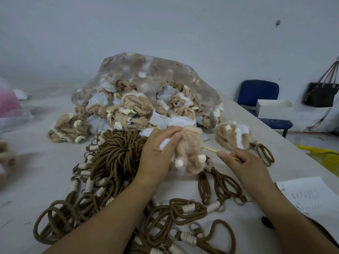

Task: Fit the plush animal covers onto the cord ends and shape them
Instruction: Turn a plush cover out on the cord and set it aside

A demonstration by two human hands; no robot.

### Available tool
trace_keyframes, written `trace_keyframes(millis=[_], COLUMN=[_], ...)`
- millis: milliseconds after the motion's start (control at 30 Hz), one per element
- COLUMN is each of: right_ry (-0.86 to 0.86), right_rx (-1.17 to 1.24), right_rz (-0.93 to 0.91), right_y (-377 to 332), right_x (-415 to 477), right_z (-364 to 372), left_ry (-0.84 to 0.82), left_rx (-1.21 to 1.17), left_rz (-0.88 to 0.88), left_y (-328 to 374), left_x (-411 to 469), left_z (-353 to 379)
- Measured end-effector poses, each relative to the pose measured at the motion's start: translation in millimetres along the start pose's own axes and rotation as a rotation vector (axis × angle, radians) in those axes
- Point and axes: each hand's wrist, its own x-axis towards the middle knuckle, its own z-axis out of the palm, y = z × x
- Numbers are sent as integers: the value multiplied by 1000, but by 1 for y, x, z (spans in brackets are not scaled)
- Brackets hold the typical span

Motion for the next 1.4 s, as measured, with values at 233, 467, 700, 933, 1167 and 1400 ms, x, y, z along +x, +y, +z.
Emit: trace_keyframes(millis=[233, 467, 700, 933, 1167, 1400], right_ry=[-67, -134, -150, -136, -143, -152], right_rx=[54, 92, 81, 27, 48, 49], right_rz=[71, 88, 86, 94, 92, 93], right_y=[-2, -10, -14, -11, -6, -2], right_x=[-2, -6, -8, -5, -3, -2], right_z=[2, 8, 13, 5, -3, -3], left_ry=[-55, -112, -98, -8, 4, 36], left_rx=[-91, -264, -248, -22, -53, -222], left_rz=[-37, -138, -140, -139, -103, -114], left_y=[6, 3, 0, -6, -1, 5], left_x=[0, -5, -5, -6, -5, -3], left_z=[2, 12, 14, 9, 8, 6])
